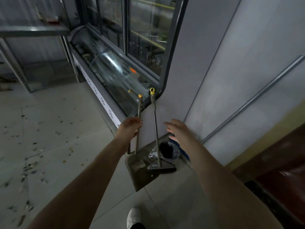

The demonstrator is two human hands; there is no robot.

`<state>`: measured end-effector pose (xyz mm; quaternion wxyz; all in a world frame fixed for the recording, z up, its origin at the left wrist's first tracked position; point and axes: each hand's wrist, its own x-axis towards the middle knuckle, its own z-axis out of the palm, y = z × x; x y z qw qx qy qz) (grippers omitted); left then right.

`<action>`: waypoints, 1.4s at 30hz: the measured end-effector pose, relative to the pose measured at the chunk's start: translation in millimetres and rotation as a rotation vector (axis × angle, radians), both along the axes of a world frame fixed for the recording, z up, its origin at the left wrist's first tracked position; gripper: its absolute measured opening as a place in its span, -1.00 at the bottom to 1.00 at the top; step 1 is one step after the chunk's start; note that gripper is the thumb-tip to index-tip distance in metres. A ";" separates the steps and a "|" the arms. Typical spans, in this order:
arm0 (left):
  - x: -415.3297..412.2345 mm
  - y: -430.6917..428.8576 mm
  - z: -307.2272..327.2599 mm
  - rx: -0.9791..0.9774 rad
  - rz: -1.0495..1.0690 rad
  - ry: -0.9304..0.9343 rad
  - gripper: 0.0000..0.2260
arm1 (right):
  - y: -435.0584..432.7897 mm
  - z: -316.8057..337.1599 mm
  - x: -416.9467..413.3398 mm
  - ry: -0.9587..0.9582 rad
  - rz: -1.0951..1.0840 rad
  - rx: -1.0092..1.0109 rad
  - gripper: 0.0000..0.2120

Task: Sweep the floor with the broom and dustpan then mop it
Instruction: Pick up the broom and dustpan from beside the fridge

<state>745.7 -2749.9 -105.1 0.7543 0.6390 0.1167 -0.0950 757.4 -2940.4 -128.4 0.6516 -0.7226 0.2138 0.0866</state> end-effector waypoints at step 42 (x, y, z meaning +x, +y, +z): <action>343.4 -30.7 -96.1 0.608 -0.133 0.048 -0.60 | -35.5 -133.0 403.9 0.021 0.378 -0.269 -0.31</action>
